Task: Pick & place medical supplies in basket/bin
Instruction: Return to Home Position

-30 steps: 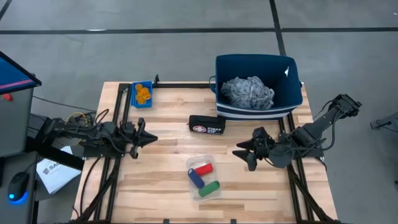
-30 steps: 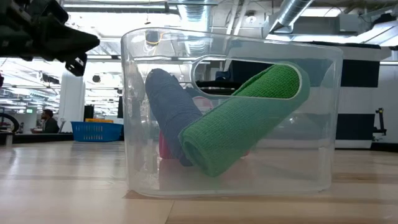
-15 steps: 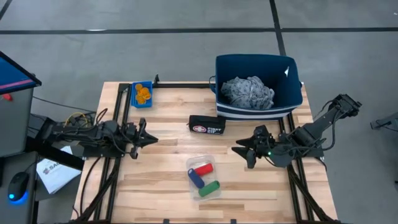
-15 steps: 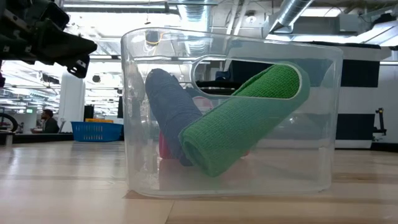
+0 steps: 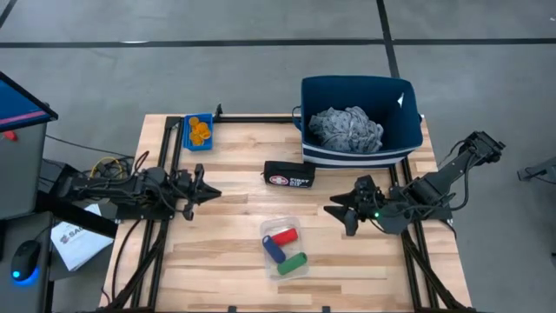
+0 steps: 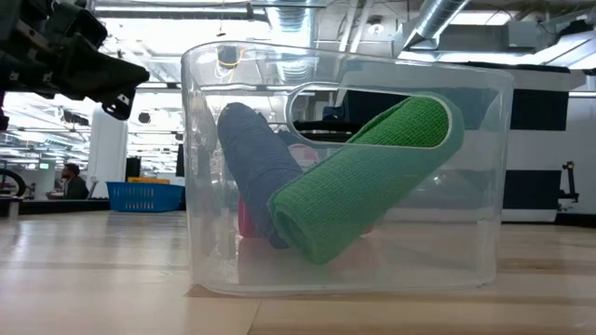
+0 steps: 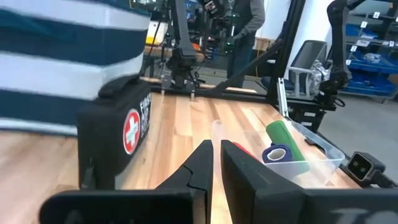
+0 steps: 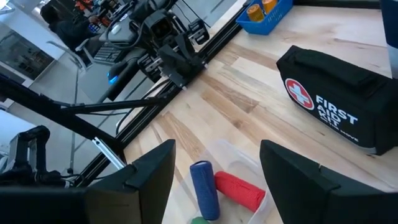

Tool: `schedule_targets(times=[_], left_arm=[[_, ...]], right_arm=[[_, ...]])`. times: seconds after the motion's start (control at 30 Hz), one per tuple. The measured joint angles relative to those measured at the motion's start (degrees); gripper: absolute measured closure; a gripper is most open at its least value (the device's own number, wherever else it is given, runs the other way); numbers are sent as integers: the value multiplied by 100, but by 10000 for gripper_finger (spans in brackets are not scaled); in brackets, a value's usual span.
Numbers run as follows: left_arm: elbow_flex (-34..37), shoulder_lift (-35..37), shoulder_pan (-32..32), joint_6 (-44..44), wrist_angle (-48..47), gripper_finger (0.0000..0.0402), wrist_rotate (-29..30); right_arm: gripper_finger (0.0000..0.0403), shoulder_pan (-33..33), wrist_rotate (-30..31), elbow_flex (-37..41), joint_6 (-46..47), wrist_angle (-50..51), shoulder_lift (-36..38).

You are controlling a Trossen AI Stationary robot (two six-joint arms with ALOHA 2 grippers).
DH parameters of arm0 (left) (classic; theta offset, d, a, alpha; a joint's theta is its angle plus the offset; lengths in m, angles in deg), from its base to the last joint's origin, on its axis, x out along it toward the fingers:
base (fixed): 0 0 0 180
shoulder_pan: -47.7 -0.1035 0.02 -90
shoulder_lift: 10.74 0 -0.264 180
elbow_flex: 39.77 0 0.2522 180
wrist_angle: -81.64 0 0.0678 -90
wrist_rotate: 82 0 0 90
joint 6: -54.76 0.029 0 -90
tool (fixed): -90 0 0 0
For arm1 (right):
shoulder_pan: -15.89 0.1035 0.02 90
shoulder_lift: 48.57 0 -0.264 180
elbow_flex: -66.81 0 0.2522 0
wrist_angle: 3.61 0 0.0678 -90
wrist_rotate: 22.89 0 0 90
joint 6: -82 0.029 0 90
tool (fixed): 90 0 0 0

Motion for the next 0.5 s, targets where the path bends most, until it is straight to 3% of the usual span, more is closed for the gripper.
schedule_targets(times=[0.3, 0.5], left_arm=[[0, -7, 0, -234, -18, 380, 4], [2, -7, 0, -236, -17, 380, 6]], right_arm=[[172, -76, 204, 0, -440, -99, -53], [172, -440, -351, 9, -1428, -543, -256]])
